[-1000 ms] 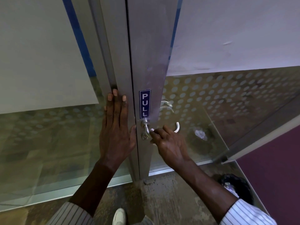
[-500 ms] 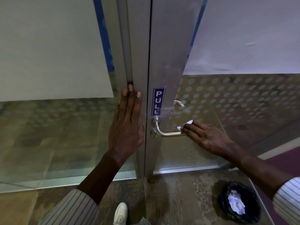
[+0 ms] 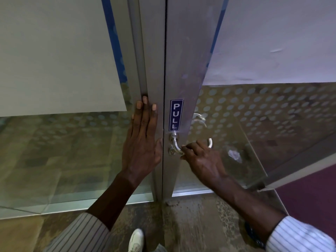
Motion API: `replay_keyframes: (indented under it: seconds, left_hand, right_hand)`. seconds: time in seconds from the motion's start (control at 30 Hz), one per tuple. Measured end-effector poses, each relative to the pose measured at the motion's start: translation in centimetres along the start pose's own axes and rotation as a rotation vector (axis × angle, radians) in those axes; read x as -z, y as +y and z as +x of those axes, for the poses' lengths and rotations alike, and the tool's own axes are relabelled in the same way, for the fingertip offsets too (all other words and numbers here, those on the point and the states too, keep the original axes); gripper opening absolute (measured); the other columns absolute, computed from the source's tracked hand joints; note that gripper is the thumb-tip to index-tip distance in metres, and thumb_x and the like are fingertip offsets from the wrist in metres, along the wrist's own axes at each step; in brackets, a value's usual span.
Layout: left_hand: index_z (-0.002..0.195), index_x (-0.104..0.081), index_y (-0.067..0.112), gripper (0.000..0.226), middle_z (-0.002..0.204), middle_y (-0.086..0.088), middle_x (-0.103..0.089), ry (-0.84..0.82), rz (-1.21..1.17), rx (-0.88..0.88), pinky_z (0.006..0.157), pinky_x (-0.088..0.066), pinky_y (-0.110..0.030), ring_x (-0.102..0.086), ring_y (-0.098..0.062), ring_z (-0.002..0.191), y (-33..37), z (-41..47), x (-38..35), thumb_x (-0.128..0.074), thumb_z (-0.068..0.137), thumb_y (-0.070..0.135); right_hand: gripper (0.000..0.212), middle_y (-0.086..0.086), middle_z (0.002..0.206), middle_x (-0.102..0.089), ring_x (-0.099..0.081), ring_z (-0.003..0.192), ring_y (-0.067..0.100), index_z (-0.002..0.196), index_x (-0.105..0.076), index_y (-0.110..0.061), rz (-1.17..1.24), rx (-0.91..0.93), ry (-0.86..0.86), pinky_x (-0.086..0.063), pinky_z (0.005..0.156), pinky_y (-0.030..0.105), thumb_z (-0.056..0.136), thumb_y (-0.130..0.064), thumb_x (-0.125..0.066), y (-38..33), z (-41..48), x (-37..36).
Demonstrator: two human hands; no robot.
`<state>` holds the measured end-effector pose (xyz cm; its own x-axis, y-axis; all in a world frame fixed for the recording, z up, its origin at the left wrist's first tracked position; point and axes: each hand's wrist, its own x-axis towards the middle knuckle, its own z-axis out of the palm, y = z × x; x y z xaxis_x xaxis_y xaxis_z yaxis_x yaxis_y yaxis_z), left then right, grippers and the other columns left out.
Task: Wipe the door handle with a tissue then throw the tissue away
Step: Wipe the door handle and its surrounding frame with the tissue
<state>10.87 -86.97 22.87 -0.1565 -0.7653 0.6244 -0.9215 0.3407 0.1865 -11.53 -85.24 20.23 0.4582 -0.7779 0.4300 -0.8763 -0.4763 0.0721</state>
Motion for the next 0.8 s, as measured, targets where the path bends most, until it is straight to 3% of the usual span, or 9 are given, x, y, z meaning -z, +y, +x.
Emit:
replay_keyframes:
  seconds: [0.13, 0.27, 0.37, 0.5, 0.63, 0.8]
  left_hand:
    - [0.177, -0.003, 0.009, 0.110, 0.184, -0.005, 0.025, 0.000, 0.012, -0.008, 0.140, -0.028, -0.052, 0.022, -0.021, 0.174, -0.1, 0.0, 0.1, -0.073, 0.096, 0.031]
    - [0.177, -0.006, 0.007, 0.108, 0.184, -0.005, 0.025, 0.011, 0.013, -0.024, 0.139, -0.029, -0.053, 0.021, -0.021, 0.174, -0.4, -0.1, 0.0, -0.075, 0.096, 0.027]
    - [0.178, -0.003, 0.009, 0.110, 0.185, -0.005, 0.024, 0.020, 0.004, -0.033, 0.140, -0.026, -0.052, 0.021, -0.022, 0.174, -0.5, 0.0, -0.2, -0.075, 0.096, 0.026]
    - [0.178, 0.002, 0.010, 0.116, 0.186, -0.007, 0.022, 0.028, -0.002, -0.049, 0.141, -0.019, -0.049, 0.019, -0.024, 0.175, -0.7, 0.0, -0.6, -0.077, 0.094, 0.023]
    - [0.178, 0.004, 0.011, 0.119, 0.186, -0.008, 0.020, 0.034, -0.008, -0.067, 0.138, -0.023, -0.049, 0.017, -0.024, 0.175, -0.9, -0.1, -0.6, -0.077, 0.091, 0.022]
    - [0.178, 0.005, 0.012, 0.121, 0.186, -0.008, 0.019, 0.045, -0.024, -0.066, 0.136, -0.025, -0.049, 0.017, -0.024, 0.176, -0.9, -0.1, -0.8, -0.078, 0.090, 0.024]
  right_hand:
    - [0.024, 0.009, 0.077, -0.075, -0.073, 0.075, 0.032, 0.093, -0.084, -0.012, -0.005, -0.330, -0.043, -0.050, 0.045, 0.035, 0.074, -0.023, -0.095, -5.0, 2.9, 0.5]
    - [0.024, 0.012, 0.095, -0.078, -0.071, 0.091, 0.034, 0.109, -0.080, -0.010, 0.000, -0.587, -0.127, -0.053, 0.058, 0.040, 0.088, -0.020, -0.081, -7.5, 4.7, 0.5]
    - [0.033, 0.005, 0.092, -0.079, -0.072, 0.089, 0.028, 0.116, -0.080, -0.014, -0.052, -0.480, -0.098, -0.051, 0.052, 0.034, 0.084, -0.020, -0.086, -7.3, 2.9, 0.0]
    - [0.057, 0.005, 0.107, -0.081, -0.076, 0.096, 0.031, 0.126, -0.078, -0.009, -0.095, -0.226, 0.020, -0.056, 0.051, 0.032, 0.071, -0.003, -0.092, -2.3, -1.8, -0.4]
    - [0.048, 0.000, 0.108, -0.082, -0.073, 0.087, 0.029, 0.119, -0.082, -0.011, -0.099, -0.130, 0.156, -0.058, 0.054, 0.032, 0.074, -0.004, -0.095, 4.0, -3.5, 0.4]
    - [0.031, -0.001, 0.099, -0.084, -0.069, 0.078, 0.028, 0.107, -0.085, -0.013, -0.030, -0.120, 0.179, -0.056, 0.057, 0.032, 0.078, -0.015, -0.094, 1.4, -1.9, -0.1]
